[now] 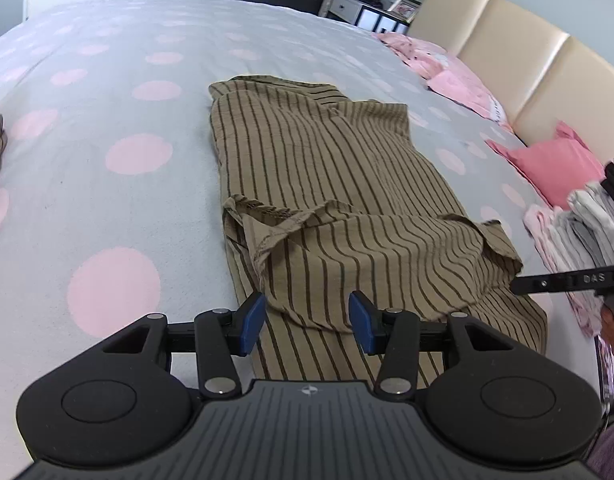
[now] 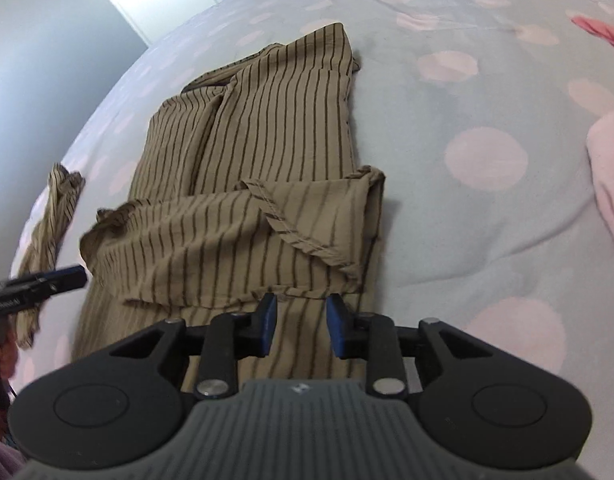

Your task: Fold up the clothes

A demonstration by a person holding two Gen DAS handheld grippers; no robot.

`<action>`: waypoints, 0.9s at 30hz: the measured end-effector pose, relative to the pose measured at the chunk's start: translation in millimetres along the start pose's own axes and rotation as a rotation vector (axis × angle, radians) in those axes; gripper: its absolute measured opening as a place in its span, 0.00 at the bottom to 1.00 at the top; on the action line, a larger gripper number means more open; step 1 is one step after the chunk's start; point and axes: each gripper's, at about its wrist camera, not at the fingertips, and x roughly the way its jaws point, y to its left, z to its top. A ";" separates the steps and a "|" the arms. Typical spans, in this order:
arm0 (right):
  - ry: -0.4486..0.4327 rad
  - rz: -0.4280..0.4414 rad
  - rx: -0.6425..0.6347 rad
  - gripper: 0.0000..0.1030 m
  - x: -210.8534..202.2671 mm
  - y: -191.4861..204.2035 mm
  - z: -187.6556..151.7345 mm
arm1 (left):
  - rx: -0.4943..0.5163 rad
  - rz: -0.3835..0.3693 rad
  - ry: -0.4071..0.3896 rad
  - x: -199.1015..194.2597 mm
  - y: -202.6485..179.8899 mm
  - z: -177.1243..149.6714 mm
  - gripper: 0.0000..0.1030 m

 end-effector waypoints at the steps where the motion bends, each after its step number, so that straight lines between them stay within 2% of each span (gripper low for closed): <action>1: -0.002 -0.009 -0.004 0.29 0.2 3.3 1.3 | -0.007 -0.001 0.004 2.7 1.2 0.8 0.42; 3: -0.013 -0.026 -0.073 0.25 0.3 14.4 2.9 | -0.016 -0.001 0.012 7.7 4.2 1.8 0.42; 6: -0.021 -0.047 -0.270 0.26 5.1 37.4 1.1 | -0.025 -0.008 0.020 14.8 8.1 3.0 0.38; 11: -0.004 -0.109 -0.496 0.26 25.5 57.7 -6.7 | -0.030 0.017 0.037 21.7 9.3 6.1 0.32; 14: 0.011 -0.116 -0.567 0.32 32.0 61.8 -10.1 | -0.026 0.024 0.043 24.4 9.3 8.5 0.32; 17: 0.034 -0.123 -0.638 0.32 37.8 66.4 -15.2 | -0.014 0.039 0.048 26.6 8.5 10.4 0.28; 18: 0.036 -0.130 -0.662 0.31 39.8 67.5 -16.8 | -0.012 0.041 0.050 27.0 8.6 11.0 0.25; 19: 0.040 -0.136 -0.683 0.26 41.6 68.3 -18.4 | -0.014 0.041 0.053 27.1 9.3 11.5 0.19; 20: 0.047 -0.140 -0.694 0.03 42.1 68.1 -19.4 | -0.016 0.042 0.057 27.0 9.9 12.0 0.10; 21: 0.053 -0.142 -0.701 0.00 42.2 68.5 -19.3 | -0.014 0.045 0.059 25.9 10.4 12.6 0.07; 23: 0.042 -0.135 -0.711 0.00 36.5 69.7 -19.4 | -0.012 0.034 0.055 20.9 11.0 13.5 0.00; 27: 0.027 -0.116 -0.708 0.00 17.3 69.6 -14.3 | -0.006 0.029 0.073 9.2 9.5 15.4 0.00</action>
